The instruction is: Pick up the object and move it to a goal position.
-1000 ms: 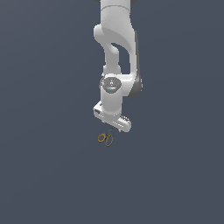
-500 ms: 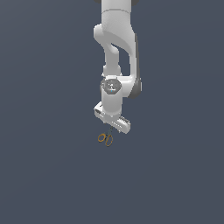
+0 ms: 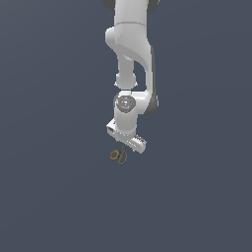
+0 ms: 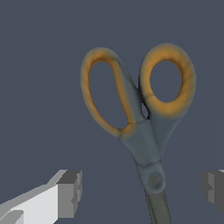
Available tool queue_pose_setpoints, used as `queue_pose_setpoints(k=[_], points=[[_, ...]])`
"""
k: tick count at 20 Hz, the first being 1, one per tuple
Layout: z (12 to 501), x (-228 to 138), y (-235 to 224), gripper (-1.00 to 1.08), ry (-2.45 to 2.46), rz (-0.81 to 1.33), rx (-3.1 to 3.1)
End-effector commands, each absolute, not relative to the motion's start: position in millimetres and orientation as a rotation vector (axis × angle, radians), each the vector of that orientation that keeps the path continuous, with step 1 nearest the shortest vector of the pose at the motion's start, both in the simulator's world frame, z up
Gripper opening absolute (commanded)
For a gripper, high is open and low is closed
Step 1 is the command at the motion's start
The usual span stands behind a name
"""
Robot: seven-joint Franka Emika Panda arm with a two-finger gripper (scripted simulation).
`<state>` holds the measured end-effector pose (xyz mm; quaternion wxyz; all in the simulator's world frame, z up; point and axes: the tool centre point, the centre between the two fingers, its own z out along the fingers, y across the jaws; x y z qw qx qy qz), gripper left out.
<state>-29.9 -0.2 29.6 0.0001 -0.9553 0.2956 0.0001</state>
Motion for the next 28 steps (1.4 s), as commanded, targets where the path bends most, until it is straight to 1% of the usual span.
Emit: queue_pose_setpoints(k=[1,7,8,21,24,28], points=[[17.9,-30.4,-0.2,1.00,0.930,0.001,-3.001],[7.8,-29.4,-0.1,1.00,0.931,0.000,-3.000],[7.8,-29.4,-0.1,-1.00,0.931,0.000,-3.000],[11.1,-29.8,-5.2,-1.00,0.934,-0.001,-3.000],[15.9,-30.6,-16.2,-1.00,0.934,-0.001,-3.000],[27.3,-32.4,-42.0,-1.00,0.934,-0.001,-3.000]])
